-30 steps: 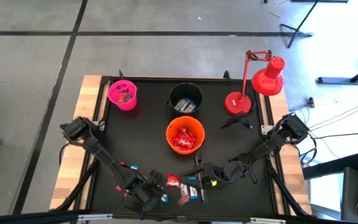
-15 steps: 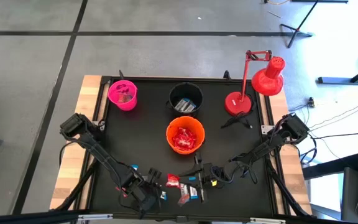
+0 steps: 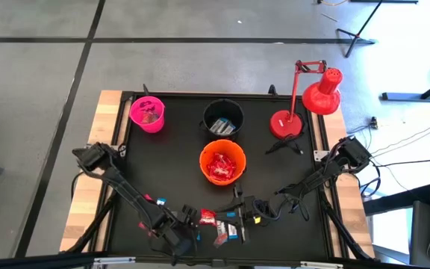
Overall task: Sort candy
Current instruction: Put the white chocolate into the black bucket
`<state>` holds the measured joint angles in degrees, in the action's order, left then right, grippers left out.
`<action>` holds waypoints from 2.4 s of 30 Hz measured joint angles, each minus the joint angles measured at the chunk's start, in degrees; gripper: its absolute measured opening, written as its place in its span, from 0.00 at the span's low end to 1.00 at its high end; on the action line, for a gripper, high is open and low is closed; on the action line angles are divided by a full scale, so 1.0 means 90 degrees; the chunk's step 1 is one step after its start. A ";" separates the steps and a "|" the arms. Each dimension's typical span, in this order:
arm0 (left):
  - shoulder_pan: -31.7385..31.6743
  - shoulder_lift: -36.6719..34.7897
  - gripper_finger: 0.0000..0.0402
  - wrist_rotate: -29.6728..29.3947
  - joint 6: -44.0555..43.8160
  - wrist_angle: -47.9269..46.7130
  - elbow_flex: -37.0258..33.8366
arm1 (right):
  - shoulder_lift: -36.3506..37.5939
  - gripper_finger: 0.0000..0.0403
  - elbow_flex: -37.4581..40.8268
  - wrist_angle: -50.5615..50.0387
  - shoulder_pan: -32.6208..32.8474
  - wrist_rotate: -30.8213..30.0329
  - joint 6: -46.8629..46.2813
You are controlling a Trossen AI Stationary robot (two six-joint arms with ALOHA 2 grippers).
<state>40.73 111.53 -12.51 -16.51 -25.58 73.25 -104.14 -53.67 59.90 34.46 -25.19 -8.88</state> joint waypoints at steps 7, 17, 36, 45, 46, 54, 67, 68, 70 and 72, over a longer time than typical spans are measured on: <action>-0.0086 0.0409 0.49 0.0039 -0.0624 -0.0112 0.0015 | 0.0000 0.24 0.0000 -0.0002 0.0000 0.0036 0.0002; -0.0185 0.0439 0.18 0.0150 -0.0892 -0.0436 0.0032 | 0.0000 0.24 0.0000 -0.0012 0.0000 0.0038 0.0002; -0.0174 -0.0084 0.01 -0.0156 -0.0763 -0.0715 -0.0027 | 0.0000 0.24 0.0000 -0.0112 0.0000 0.0041 0.0002; 0.0009 -0.0612 0.00 -0.0787 -0.0763 -0.0876 -0.0014 | 0.0000 0.24 0.0000 -0.0113 0.0000 0.0040 0.0002; 0.0036 -0.0697 0.00 -0.0889 -0.0763 -0.0938 -0.0012 | 0.0000 0.24 0.0000 -0.0115 0.0000 0.0039 0.0002; 0.0245 -0.1397 0.00 -0.1734 -0.0770 -0.1113 0.0000 | 0.0000 0.24 0.0000 -0.0596 0.0002 -0.0256 -0.0161; 0.0185 -0.0689 0.15 -0.0673 -0.0705 -0.0984 0.0000 | 0.0000 0.24 0.0000 -0.0777 0.0002 -0.0418 -0.0292; 0.0185 -0.0573 0.19 -0.0655 -0.0654 -0.0988 0.0000 | 0.0000 0.24 0.0000 -0.0775 0.0002 -0.0418 -0.0294; 0.0189 -0.0384 0.27 -0.0637 -0.0603 -0.0986 0.0000 | 0.0000 0.24 0.0000 -0.0775 0.0000 -0.0418 -0.0291; 0.0177 -0.0260 0.34 -0.0649 -0.0597 -0.0969 0.0000 | 0.0000 0.24 0.0000 -0.0777 0.0001 -0.0418 -0.0293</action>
<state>42.32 109.19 -18.35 -21.88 -34.30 73.25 -104.14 -53.67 52.90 34.47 -28.95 -11.52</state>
